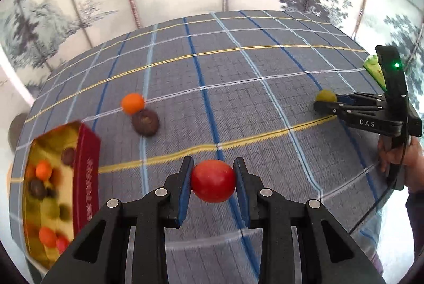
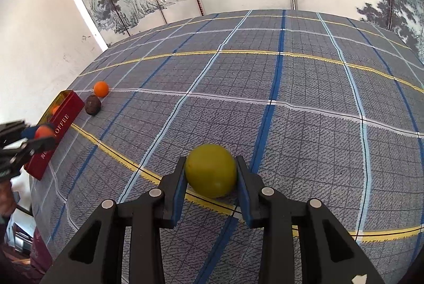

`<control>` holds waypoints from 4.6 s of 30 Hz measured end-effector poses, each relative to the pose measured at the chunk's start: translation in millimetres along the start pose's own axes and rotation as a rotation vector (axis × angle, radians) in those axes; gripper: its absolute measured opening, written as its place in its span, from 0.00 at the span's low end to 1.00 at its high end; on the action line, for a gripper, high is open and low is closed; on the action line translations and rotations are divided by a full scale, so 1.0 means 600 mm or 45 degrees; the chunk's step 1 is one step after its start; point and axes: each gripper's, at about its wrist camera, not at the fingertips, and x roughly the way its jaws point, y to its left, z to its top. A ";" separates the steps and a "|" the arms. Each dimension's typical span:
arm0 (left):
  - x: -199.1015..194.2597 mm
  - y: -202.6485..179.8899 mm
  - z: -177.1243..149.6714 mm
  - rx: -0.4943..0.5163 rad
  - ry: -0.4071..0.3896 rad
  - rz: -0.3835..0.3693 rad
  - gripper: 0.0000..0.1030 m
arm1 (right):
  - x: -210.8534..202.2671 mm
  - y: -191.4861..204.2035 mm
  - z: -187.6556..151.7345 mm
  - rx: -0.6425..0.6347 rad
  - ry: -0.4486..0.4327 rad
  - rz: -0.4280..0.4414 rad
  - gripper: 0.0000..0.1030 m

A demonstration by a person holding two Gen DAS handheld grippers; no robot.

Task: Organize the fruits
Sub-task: 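Carry the red tomato into the tin and open the left gripper, then carry the green lime into the tin and release with the right gripper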

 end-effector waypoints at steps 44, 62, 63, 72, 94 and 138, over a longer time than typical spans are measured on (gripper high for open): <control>-0.093 0.162 -0.119 -0.301 -0.072 0.287 0.31 | 0.009 0.028 -0.002 -0.107 0.017 -0.141 0.31; -0.051 0.278 -0.158 -0.427 -0.011 0.484 0.31 | 0.010 0.028 -0.002 -0.119 0.020 -0.158 0.31; -0.047 0.280 -0.159 -0.429 -0.008 0.484 0.31 | 0.010 0.028 -0.002 -0.121 0.021 -0.161 0.31; -0.023 0.289 -0.162 -0.403 0.020 0.498 0.32 | 0.011 0.031 -0.002 -0.128 0.022 -0.170 0.31; -0.012 0.295 -0.149 -0.375 -0.005 0.518 0.45 | 0.014 0.034 -0.003 -0.158 0.029 -0.207 0.32; -0.116 0.300 -0.211 -0.469 -0.093 0.551 0.58 | -0.024 0.300 -0.009 -0.328 0.007 0.158 0.31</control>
